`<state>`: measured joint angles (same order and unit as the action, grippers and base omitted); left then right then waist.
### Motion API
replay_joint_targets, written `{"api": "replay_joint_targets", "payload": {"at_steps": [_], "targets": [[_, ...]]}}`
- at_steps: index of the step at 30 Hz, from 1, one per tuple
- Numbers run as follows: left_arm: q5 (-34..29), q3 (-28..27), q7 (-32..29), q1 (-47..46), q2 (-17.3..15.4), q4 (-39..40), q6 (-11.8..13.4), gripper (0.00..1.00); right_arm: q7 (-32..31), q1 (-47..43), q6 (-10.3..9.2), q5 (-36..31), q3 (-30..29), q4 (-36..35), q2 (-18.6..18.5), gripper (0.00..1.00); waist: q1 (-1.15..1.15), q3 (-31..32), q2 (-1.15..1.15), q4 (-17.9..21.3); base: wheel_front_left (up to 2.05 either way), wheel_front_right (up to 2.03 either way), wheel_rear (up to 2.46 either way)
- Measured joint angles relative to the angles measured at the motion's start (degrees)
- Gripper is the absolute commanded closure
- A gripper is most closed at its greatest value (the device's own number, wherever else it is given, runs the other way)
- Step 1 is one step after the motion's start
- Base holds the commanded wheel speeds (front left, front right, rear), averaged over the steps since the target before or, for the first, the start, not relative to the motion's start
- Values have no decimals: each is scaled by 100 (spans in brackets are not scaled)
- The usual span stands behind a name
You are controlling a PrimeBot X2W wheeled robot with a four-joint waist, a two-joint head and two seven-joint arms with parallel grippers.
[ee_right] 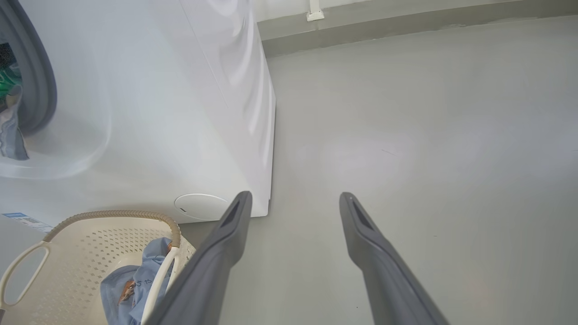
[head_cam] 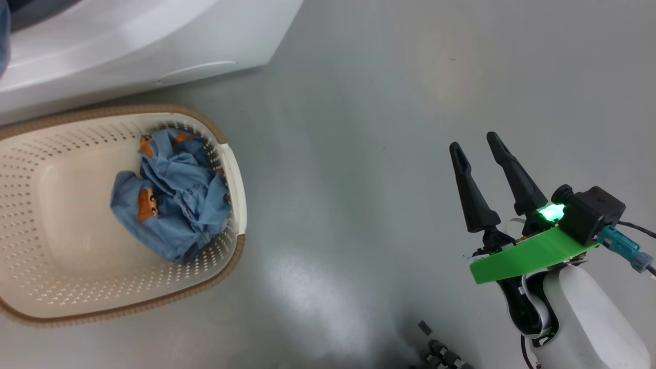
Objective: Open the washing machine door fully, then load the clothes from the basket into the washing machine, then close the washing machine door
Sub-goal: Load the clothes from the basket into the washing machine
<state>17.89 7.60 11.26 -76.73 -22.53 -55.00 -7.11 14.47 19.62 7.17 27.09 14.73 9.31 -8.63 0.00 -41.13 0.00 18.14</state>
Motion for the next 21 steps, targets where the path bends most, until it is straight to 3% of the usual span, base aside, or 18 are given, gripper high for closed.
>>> {"api": "replay_joint_targets", "payload": {"at_steps": [10, 21], "targets": [[13, 398, -166, -321, 90, -1046, -18, 0, 0, 2, 0, 2, 91, 100, -23, 0, 0, 302, 0, -64, 0, 0, 0], [403, 838, 86, 82, 201, -1252, -26, 0, 0, 2, 0, 77, 142, 198, -102, 0, 0, 776, 0, -158, 0, 0, 0]]}}
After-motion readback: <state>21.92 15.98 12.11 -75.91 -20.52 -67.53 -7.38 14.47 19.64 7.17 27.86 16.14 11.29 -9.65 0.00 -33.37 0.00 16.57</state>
